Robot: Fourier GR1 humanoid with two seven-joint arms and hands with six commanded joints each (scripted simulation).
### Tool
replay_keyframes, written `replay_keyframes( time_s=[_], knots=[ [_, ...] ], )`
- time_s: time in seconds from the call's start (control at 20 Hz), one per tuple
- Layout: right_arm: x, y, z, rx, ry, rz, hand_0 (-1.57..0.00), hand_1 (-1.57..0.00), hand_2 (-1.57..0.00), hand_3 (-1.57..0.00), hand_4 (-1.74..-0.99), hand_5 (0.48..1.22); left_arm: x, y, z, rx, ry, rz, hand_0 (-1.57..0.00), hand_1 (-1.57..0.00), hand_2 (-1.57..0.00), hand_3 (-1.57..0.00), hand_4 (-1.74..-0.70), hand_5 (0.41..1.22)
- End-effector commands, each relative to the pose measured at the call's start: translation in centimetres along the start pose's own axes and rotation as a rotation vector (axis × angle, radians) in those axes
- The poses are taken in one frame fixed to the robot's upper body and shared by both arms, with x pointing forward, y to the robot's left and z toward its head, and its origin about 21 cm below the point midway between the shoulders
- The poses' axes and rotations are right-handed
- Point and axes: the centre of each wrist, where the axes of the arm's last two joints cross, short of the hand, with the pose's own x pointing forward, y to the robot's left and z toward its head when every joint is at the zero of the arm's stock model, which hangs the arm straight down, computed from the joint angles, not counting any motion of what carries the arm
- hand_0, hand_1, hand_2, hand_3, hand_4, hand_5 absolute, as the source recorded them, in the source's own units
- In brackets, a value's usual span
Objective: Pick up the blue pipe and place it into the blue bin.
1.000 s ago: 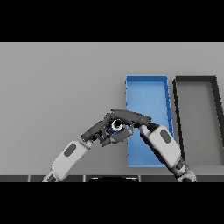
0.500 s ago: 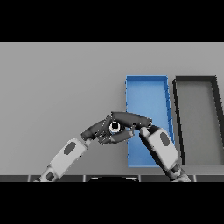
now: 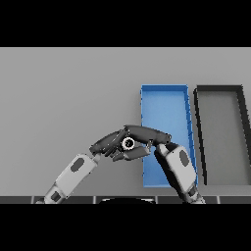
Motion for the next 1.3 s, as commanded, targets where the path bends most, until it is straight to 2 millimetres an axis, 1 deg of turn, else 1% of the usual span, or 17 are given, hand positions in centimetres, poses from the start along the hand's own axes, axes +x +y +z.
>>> replay_keyframes(
  time_s=[0.0,0.05,0.1,0.15,0.3,0.45,0.5,0.6,0.65,0.75,0.8,0.85,0.95,1.05,1.15,1.2,1.25],
  knots=[
    [0.1,0.0,0.4,-0.007,0.0,0.009,-1.57,-1.57,-1.57,-1.57,-1.485,1.219,-0.3,0.2,0.4,-0.001,-0.002,-0.004,-0.08,-0.07,-0.07,-0.03,-0.83,0.719],
    [0.0,-0.3,0.4,-0.02,0.008,0.007,-1.57,-1.57,-1.57,-1.57,-1.485,1.219,-0.3,0.2,0.3,0.005,0.008,0.005,-0.07,-0.05,-0.06,-0.02,-0.83,0.689],
    [0.0,-0.1,0.2,-0.014,0.023,0.007,-1.57,-1.57,-1.57,-1.57,-1.485,1.219,-0.6,-0.2,0.4,0.008,0.01,0.019,-0.05,-0.04,-0.04,-0.02,-0.83,0.659],
    [-0.2,-0.2,0.1,-0.021,0.015,0.011,-1.57,-1.57,-1.57,-1.57,-1.487,1.22,-0.3,-0.2,0.5,0.017,0.025,0.036,-0.04,-0.03,-0.04,-0.01,-0.84,0.636],
    [-0.3,-0.3,0.0,-0.027,0.006,-0.01,-1.57,-1.57,-1.57,-1.57,-1.491,1.22,-0.3,-0.5,0.7,0.037,0.083,0.068,-0.02,-0.02,-0.02,-0.01,-0.87,0.612],
    [0.1,-0.8,0.0,-0.024,-0.031,-0.164,-1.57,-1.57,-1.57,-1.57,-1.492,1.221,-0.5,-0.6,0.6,0.044,0.107,0.061,-0.01,-0.01,-0.01,0.0,-0.88,0.572],
    [0.5,-1.3,0.1,-0.022,-0.051,-0.203,-1.57,-1.57,-1.57,-1.57,-1.492,1.221,-0.5,-0.5,0.9,0.04,0.106,0.062,-0.01,-0.01,-0.01,0.0,-0.88,0.555],
    [1.9,-2.1,-0.4,-0.027,-0.049,-0.276,-1.57,-1.57,-1.57,-1.57,-1.494,1.221,-0.5,-0.8,0.8,0.034,0.102,0.062,0.0,0.0,0.0,0.0,-0.87,0.535],
    [2.7,-3.0,-0.4,-0.035,-0.052,-0.296,-1.57,-1.57,-1.57,-1.57,-1.494,1.221,-0.7,-0.5,1.0,0.035,0.111,0.061,0.0,0.0,0.0,0.0,-0.87,0.529],
    [4.4,-3.3,-0.7,-0.031,-0.07,-0.286,-1.57,-1.57,-1.57,-1.57,-1.492,1.221,-0.6,-0.8,1.0,0.034,0.124,0.063,0.0,0.0,0.0,0.0,-0.86,0.515],
    [5.4,-4.1,-0.8,-0.043,-0.067,-0.288,-1.57,-1.57,-1.57,-1.57,-1.492,1.221,-0.8,-1.1,1.4,0.027,0.116,0.065,0.0,0.0,0.0,0.0,-0.87,0.509],
    [6.6,-4.7,-0.9,-0.049,-0.095,-0.272,-1.57,-1.57,-1.57,-1.57,-1.493,1.221,-0.7,-0.6,1.3,0.037,0.128,0.06,0.0,0.0,0.0,0.0,-0.86,0.503],
    [8.9,-6.1,-0.8,-0.062,-0.15,-0.199,-1.57,-1.57,-1.57,-1.57,-1.494,1.221,-0.5,-0.7,1.2,0.026,0.119,0.057,0.0,0.0,0.0,0.0,-0.86,0.493],
    [10.7,-8.2,-1.1,-0.111,-0.193,-0.16,-1.57,-1.57,-1.57,-1.57,-1.496,1.221,-0.4,-0.6,1.5,0.022,0.11,0.047,0.0,0.0,0.0,0.0,-0.87,0.485],
    [11.5,-10.2,-1.0,-0.208,-0.205,-0.156,-1.57,-1.57,-1.57,-1.57,-1.496,1.221,-0.5,-0.8,1.4,0.027,0.115,0.052,0.0,0.0,0.0,0.0,-0.86,0.483],
    [11.7,-10.9,-0.6,-0.255,-0.204,-0.139,-1.57,-1.57,-1.57,-1.57,-1.497,1.221,-0.5,-0.9,1.5,0.029,0.117,0.046,0.0,0.0,0.0,0.0,-0.86,0.484],
    [11.5,-12.1,-0.5,-0.316,-0.177,-0.119,-1.57,-1.57,-1.57,-1.57,-1.498,1.221,-0.3,-0.8,1.3,0.034,0.132,0.048,0.0,0.0,0.0,0.0,-0.86,0.484]
  ],
)
